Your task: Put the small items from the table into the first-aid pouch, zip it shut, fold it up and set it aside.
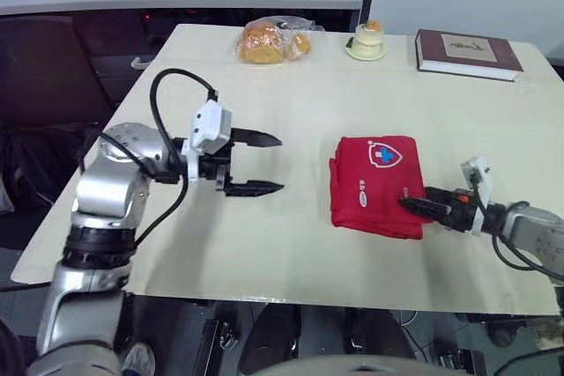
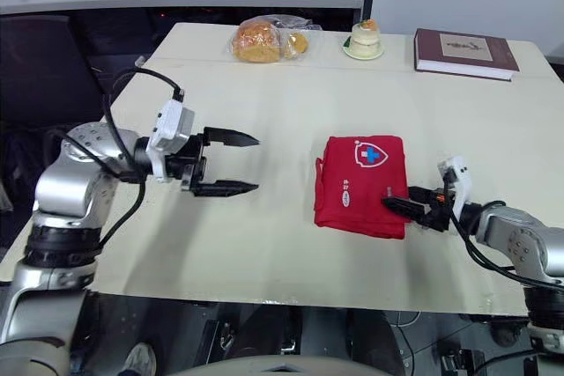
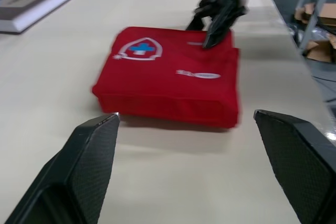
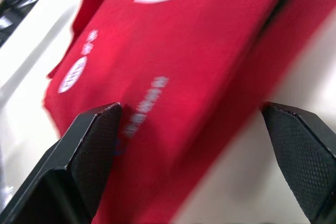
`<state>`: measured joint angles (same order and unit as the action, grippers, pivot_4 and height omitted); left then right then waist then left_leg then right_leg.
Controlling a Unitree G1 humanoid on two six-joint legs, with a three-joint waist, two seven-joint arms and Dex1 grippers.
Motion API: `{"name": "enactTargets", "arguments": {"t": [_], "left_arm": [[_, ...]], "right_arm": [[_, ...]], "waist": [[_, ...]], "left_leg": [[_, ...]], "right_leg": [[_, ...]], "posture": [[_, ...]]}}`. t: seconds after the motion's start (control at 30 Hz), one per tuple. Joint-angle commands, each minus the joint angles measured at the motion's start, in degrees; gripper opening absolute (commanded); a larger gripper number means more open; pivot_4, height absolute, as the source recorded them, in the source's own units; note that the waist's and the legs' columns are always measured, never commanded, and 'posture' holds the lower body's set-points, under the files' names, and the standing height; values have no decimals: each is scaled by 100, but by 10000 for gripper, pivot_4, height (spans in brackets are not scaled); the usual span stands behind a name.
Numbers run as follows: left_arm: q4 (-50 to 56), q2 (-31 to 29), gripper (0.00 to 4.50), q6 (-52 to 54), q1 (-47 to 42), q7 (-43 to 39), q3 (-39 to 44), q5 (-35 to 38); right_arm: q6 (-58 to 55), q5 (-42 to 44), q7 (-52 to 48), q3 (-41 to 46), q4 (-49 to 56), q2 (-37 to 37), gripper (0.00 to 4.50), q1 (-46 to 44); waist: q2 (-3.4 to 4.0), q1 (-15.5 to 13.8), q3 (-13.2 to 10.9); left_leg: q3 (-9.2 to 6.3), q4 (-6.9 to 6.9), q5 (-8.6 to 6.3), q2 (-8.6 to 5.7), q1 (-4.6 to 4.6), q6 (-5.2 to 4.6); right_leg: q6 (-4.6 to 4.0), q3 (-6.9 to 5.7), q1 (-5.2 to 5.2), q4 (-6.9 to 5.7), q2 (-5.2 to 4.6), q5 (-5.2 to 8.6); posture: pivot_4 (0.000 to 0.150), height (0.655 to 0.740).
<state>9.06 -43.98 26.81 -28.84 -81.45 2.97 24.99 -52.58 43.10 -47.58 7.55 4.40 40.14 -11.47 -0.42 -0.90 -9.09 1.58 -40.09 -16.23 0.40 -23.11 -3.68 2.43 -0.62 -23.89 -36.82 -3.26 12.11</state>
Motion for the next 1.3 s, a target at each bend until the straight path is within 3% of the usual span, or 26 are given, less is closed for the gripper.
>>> {"name": "enactTargets", "arguments": {"t": [0.03, 0.13, 0.3, 0.37, 0.67, 0.8, 1.03, 1.2, 1.27, 1.3], "left_arm": [[717, -168, 44724, 371, 161, 334, 295, 438], [891, -156, 45000, 516, 181, 708, 394, 580], [957, -87, 45000, 618, 72, 1159, 417, 760], [910, 6, 45000, 621, -80, 1400, 423, 800], [643, 452, 45000, 718, -793, 2097, 359, 937], [625, 557, 45000, 699, -867, 2181, 268, 930], [660, 694, 45000, 648, -803, 2214, 111, 931], [672, 714, 45000, 622, -774, 2194, 101, 951], [684, 722, 45000, 606, -745, 2198, 99, 953], [695, 723, 45000, 604, -731, 2203, 103, 959]], "right_arm": [[-40, -148, 15, -184, -166, -125, 45000, -197], [75, -139, 312, 82, -523, -470, 31983, -565], [470, -286, 1343, 810, -1374, -1020, 6281, -1301], [765, -294, 1990, 1253, -1715, -1294, 422, -1641], [2375, -68, 4975, 3133, -2886, -2360, 422, -2908], [3215, 352, 5836, 3898, -3116, -2824, 422, -3348], [4835, 173, 5982, 4033, -3166, -3303, 422, -3490], [4694, -71, 5807, 3425, -2874, -3566, 422, -3004], [4454, 21, 5724, 3300, -2705, -3582, 9009, -2796], [4343, 80, 5666, 3250, -2592, -3570, 11201, -2698]], "waist": [[-1, 9, 0], [-11, 21, -6], [-7, 64, -10], [-6, 38, -14], [11, 73, -28], [15, 149, -30], [15, 189, -31], [16, 204, -30], [16, 217, -30], [16, 218, -30]], "left_leg": [[0, 0, 0, 0, 0, 0], [6, 0, 0, 0, 7, 0], [18, 1, 0, 2, 11, 1], [21, 1, 1, 1, 10, 1], [29, 4, 14, -5, 3, 23], [36, 23, 15, -4, 4, 25], [66, 73, 19, -5, 13, 30], [79, 91, 24, 2, 10, 39], [84, 92, 24, 4, 10, 39], [88, 92, 24, 4, 10, 40]], "right_leg": [[0, -1, 0, 0, 2, 0], [1, -3, 1, -1, 21, 0], [8, 5, -1, -7, 38, -4], [25, 8, -1, -6, 40, -14], [27, 17, -9, -4, 41, -15], [27, 22, -20, -6, 42, -15], [27, 48, -42, -5, 42, -16], [27, 54, -61, -10, 44, -15], [27, 58, -64, -11, 45, -15], [27, 61, -66, -12, 45, -15]], "posture": [[1500, 7289], [1500, 7289], [1500, 7289], [1500, 7289], [1500, 7289], [1500, 7289], [1500, 7289], [1500, 7289], [1500, 7289], [1500, 7289]]}}
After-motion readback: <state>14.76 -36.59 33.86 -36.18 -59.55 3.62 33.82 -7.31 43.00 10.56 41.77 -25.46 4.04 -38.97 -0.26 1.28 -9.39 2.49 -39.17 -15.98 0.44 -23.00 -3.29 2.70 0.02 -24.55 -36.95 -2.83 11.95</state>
